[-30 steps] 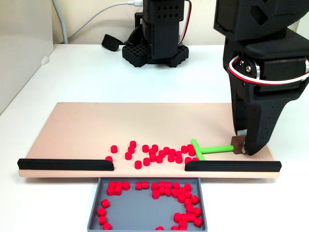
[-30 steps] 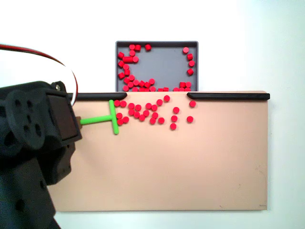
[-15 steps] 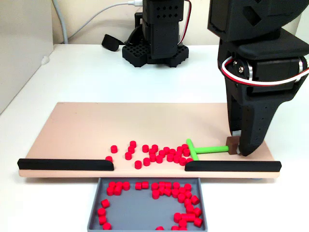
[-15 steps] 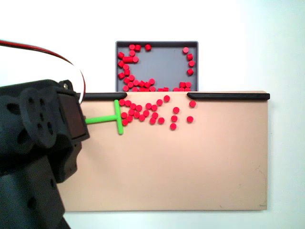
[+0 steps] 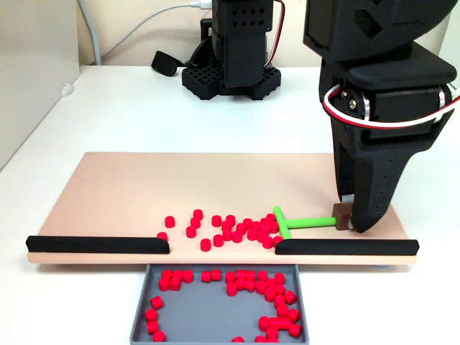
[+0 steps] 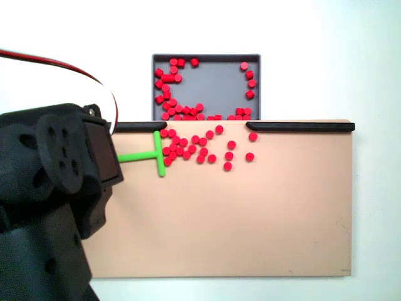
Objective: Push granules from left to the grey container
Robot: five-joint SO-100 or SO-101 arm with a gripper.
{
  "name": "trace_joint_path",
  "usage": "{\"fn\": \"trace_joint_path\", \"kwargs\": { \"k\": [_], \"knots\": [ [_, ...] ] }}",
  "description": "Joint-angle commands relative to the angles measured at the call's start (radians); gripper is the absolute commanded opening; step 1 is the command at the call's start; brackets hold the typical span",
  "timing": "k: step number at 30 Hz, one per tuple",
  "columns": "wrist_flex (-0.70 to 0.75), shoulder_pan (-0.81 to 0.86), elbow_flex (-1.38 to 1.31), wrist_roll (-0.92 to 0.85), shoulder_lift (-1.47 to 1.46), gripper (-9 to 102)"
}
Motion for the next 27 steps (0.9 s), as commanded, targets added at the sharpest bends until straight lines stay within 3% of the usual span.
{"fn": "trace_joint_path", "kwargs": {
  "k": [1,27],
  "knots": [
    [-0.002,0.018,0.000,-0.012,0.002,0],
    [-0.002,0.041,0.002,-0.069,0.006,0]
  ]
}}
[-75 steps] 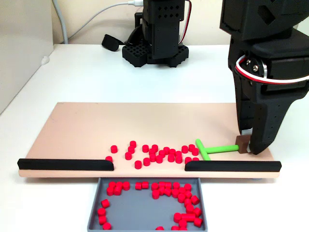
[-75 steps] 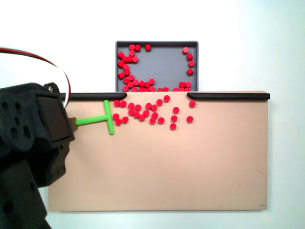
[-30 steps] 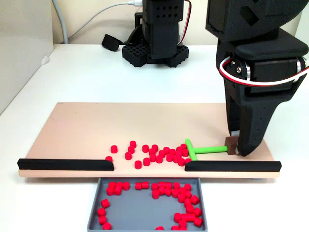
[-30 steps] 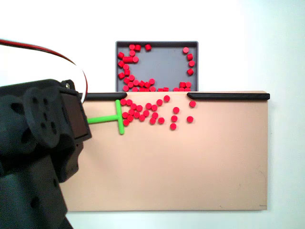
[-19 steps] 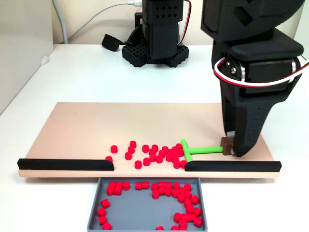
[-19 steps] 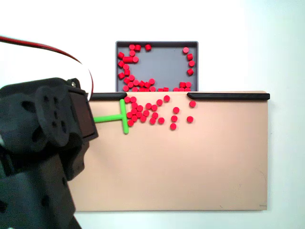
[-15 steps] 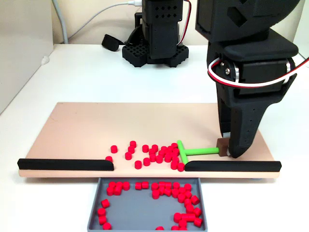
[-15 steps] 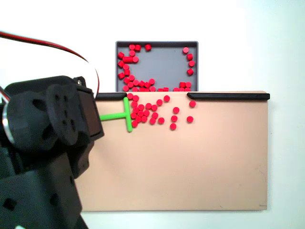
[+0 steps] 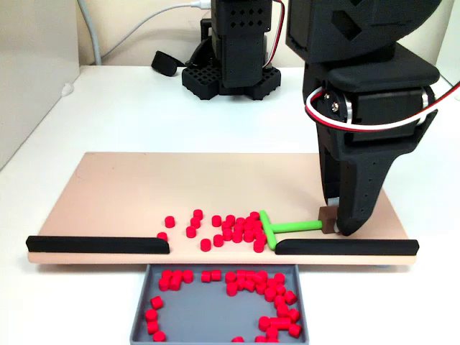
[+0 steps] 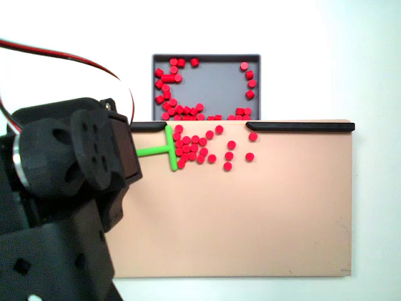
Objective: Push granules from left to the grey container
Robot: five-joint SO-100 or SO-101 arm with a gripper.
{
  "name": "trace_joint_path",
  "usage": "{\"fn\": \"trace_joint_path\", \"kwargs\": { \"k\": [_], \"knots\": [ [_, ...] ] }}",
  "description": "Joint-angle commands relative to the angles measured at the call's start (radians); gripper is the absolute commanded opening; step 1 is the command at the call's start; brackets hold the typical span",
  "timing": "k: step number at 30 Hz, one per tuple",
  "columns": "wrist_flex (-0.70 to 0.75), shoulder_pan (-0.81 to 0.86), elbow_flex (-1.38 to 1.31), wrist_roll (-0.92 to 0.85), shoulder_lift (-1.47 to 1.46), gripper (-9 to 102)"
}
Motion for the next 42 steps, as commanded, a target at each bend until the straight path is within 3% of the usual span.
{"fn": "trace_joint_path", "kwargs": {
  "k": [1,42],
  "knots": [
    [-0.002,0.011,0.002,-0.014,0.006,0],
    [-0.002,0.029,0.044,-0.206,0.038,0]
  ]
}}
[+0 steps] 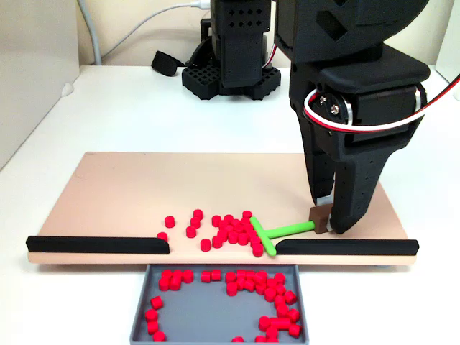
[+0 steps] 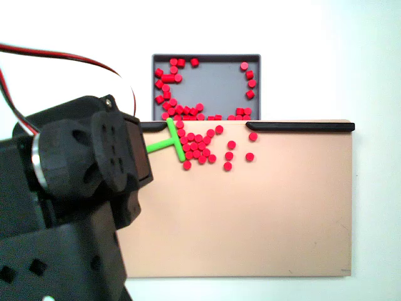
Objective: Push granules from left to the grey container
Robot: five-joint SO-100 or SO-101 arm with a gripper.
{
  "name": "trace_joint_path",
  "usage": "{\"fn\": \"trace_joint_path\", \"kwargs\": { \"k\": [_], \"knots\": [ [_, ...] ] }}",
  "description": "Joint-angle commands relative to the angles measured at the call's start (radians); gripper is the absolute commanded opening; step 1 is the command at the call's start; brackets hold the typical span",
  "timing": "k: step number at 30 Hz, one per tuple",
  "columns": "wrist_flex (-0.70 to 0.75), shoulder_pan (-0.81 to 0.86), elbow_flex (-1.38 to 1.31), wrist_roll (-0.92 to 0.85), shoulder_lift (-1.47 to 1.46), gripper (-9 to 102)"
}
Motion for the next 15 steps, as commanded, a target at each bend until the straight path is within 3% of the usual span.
{"fn": "trace_joint_path", "kwargs": {
  "k": [1,15],
  "knots": [
    [0.006,0.014,0.003,-0.020,0.018,0],
    [0.006,0.032,0.003,-0.089,0.020,0]
  ]
}}
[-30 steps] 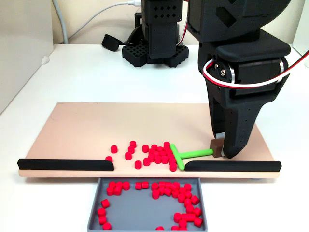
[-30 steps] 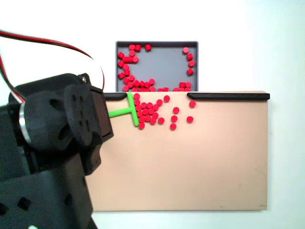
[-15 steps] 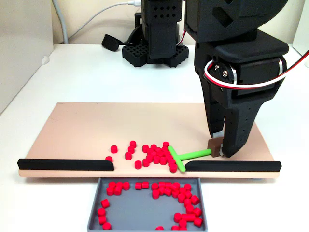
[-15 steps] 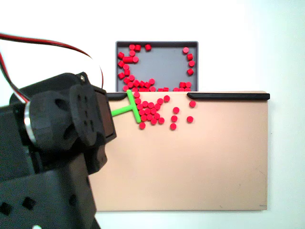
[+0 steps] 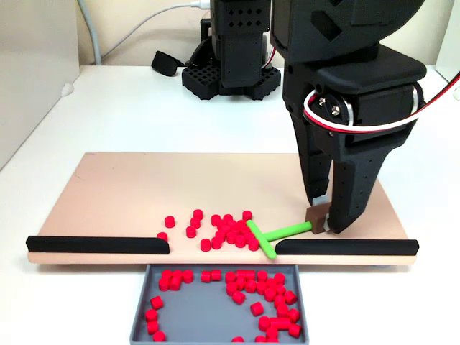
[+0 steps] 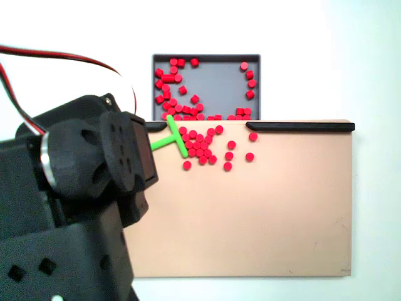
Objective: Push granules from left to the grey container
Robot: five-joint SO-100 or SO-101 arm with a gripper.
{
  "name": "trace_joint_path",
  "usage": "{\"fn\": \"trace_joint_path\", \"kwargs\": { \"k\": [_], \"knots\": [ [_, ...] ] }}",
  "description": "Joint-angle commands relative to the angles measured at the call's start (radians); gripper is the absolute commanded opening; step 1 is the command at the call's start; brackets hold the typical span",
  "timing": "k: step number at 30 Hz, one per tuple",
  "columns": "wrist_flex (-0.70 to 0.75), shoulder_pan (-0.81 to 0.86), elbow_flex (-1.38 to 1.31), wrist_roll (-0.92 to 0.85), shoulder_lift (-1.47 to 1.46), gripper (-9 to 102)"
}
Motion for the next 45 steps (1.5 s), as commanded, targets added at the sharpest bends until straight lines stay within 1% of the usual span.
{"fn": "trace_joint_path", "kwargs": {
  "k": [1,25,40,45],
  "knots": [
    [0.005,0.017,-0.003,-0.014,0.018,0],
    [0.005,0.037,-0.003,-0.061,0.020,0],
    [0.005,-0.018,-0.003,-0.029,0.077,0],
    [0.029,-0.046,-0.003,-0.025,0.118,0]
  ]
}}
